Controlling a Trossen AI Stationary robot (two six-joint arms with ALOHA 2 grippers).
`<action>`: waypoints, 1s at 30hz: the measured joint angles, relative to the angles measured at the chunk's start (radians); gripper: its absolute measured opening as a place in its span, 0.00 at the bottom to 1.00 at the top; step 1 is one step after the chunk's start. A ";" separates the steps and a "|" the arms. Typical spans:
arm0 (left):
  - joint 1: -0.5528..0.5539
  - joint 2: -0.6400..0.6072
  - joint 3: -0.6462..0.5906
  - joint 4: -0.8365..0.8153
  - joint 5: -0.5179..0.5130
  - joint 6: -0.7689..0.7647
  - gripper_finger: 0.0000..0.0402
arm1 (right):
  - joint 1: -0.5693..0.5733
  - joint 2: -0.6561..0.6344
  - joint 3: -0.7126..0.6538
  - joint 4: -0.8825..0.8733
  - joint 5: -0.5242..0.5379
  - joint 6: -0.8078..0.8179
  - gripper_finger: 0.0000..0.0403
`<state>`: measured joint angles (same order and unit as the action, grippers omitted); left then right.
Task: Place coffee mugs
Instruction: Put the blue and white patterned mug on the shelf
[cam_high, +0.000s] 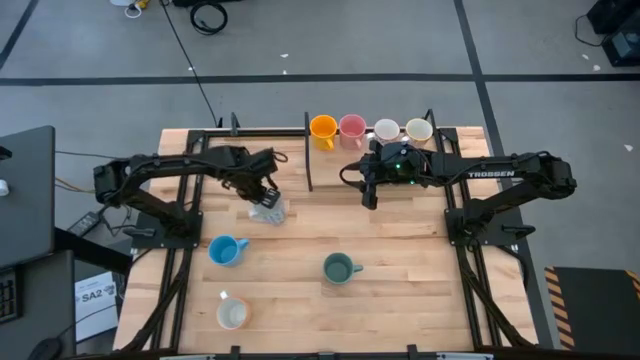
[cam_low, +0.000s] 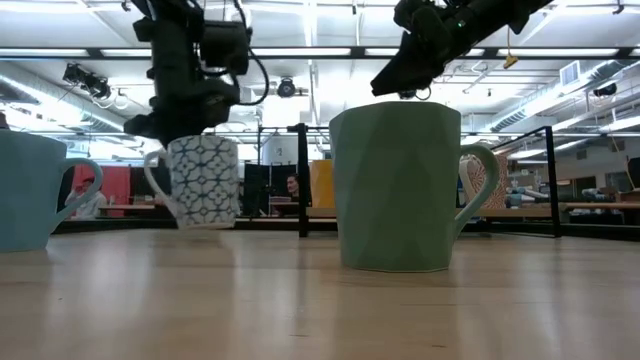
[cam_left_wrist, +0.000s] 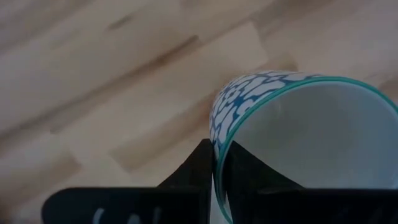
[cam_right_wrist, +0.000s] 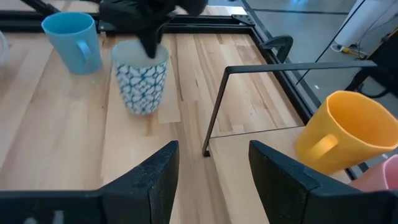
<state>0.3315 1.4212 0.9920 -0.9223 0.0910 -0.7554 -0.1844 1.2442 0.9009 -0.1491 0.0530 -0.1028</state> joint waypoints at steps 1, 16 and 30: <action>-0.020 0.000 0.000 0.020 0.000 -0.041 0.08 | 0.000 0.000 0.000 0.001 0.000 0.011 0.50; -0.256 0.013 0.000 0.295 -0.120 -0.504 0.08 | 0.000 0.000 0.000 0.006 -0.002 0.084 0.50; -0.313 0.198 0.001 0.680 -0.132 -0.517 0.08 | 0.000 0.000 0.000 0.023 -0.002 0.085 0.50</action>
<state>0.0180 1.6193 0.9928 -0.2426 -0.0407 -1.2720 -0.1848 1.2442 0.9012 -0.1261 0.0505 -0.0177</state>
